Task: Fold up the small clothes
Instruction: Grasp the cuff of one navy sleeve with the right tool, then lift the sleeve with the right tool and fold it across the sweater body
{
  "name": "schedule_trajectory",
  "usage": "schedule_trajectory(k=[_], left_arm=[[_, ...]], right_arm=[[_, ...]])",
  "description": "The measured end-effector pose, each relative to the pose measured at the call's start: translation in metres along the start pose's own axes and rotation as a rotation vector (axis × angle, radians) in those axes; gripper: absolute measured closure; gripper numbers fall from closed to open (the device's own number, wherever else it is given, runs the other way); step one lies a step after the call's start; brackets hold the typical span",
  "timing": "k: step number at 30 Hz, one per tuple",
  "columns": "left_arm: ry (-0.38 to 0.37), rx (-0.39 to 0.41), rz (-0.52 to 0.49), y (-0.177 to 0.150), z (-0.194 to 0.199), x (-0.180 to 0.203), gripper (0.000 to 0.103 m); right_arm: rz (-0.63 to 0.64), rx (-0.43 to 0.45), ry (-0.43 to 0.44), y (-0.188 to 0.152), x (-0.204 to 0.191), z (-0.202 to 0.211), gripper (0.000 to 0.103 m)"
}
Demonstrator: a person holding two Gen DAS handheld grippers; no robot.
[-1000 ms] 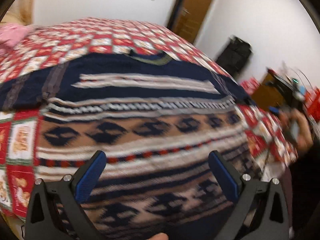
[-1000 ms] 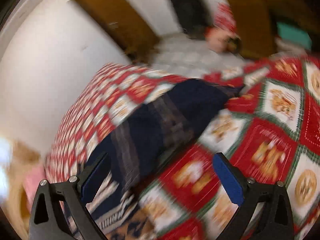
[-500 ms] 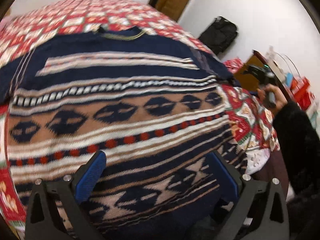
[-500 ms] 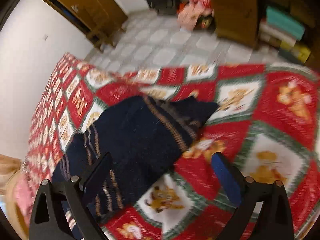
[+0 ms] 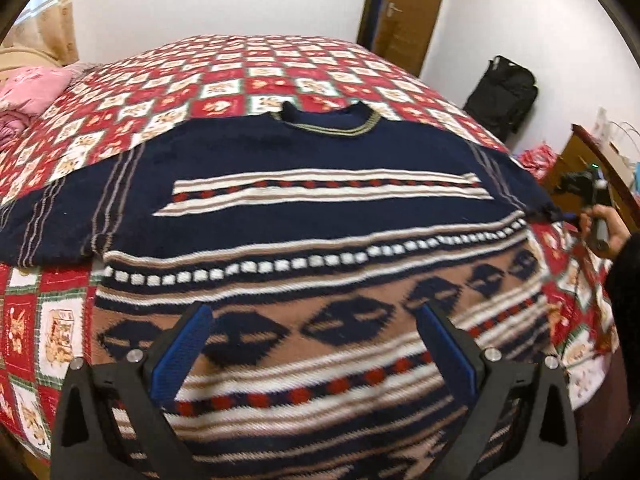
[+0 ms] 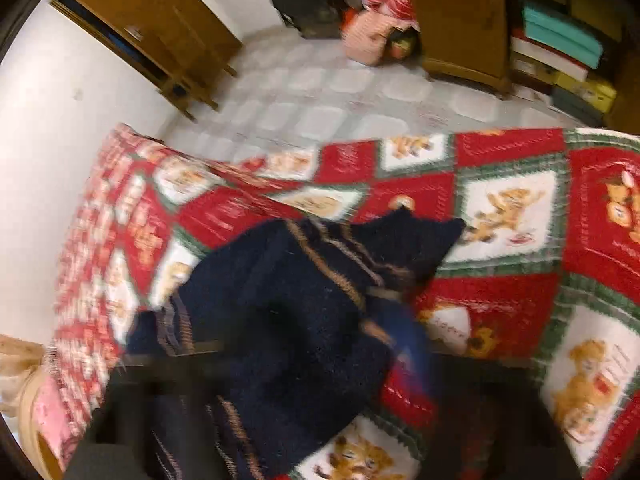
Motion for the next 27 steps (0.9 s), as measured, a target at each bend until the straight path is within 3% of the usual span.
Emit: schedule_trajectory(k=[1, 5, 12, 17, 19, 21, 25, 27], left_arm=[[0.006, -0.005, 0.006, 0.001, -0.002, -0.002, 0.0], [0.017, -0.019, 0.034, -0.001, -0.004, -0.013, 0.0], [0.026, -0.005, 0.036, 0.009, -0.003, -0.014, 0.0], [0.033, 0.009, 0.033, 0.011, -0.001, -0.016, 0.0], [0.035, 0.0, 0.043, 0.011, -0.003, -0.018, 0.0], [0.034, -0.007, 0.055, 0.01, -0.004, -0.021, 0.0], [0.04, 0.0, 0.059, 0.011, -0.004, -0.023, 0.0], [0.042, 0.001, 0.063, 0.011, -0.004, -0.025, 0.0]], right_arm=[[-0.014, 0.013, 0.036, 0.0, 0.003, 0.001, 0.081], [-0.079, 0.056, 0.185, 0.004, 0.017, 0.004, 0.094], [-0.181, 0.022, 0.221, 0.005, 0.026, -0.012, 0.094], [-0.222, -0.007, 0.156, 0.008, 0.024, -0.019, 0.077], [-0.213, -0.024, 0.153, 0.011, 0.018, -0.021, 0.053], [-0.19, -0.057, 0.13, 0.013, 0.008, -0.025, 0.038], [-0.159, -0.106, 0.031, 0.012, 0.002, -0.036, 0.035], [-0.167, -0.107, 0.039, 0.012, 0.004, -0.04, 0.035]])
Point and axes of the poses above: each gripper's, at about its wrist camera, not at the fingertips, and z roughly against the way its jaws point, x to its right, y to its top, the point moved 3 cm from there along -z, roughly the way its jaws point, and after that the axes turned 11 degrees about -y, right-handed, at the moved point
